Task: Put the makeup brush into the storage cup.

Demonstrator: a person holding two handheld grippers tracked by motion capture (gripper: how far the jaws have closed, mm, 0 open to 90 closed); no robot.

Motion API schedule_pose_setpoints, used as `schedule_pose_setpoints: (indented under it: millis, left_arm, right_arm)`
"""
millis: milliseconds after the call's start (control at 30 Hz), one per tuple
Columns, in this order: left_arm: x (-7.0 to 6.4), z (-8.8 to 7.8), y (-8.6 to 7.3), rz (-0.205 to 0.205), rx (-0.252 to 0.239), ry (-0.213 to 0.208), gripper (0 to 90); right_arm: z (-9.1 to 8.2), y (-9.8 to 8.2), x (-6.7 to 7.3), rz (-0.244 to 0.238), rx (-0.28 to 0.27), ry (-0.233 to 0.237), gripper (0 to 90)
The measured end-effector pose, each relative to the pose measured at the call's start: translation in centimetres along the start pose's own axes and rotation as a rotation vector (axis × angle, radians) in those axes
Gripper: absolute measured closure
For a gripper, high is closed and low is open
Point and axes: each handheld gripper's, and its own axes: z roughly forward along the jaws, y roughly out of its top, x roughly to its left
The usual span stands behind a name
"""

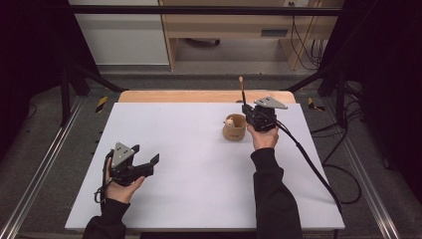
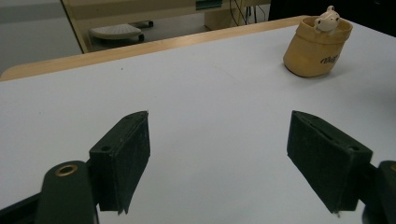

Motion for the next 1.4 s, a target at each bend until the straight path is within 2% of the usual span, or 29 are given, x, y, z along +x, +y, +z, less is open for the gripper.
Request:
schedule_pose_setpoints:
  millis: [733,1400]
  left_arm:
    - [0.0,0.0,0.0,-0.002,-0.002,-0.005,20.9]
    - [0.1,0.0,0.0,-0.001,-0.002,-0.003,20.9]
  right_arm:
    - [3.0,0.2,-0.2,0.021,0.007,-0.02,84.3]
    - [4.9,-1.2,0.1,0.04,0.036,-0.027,84.3]
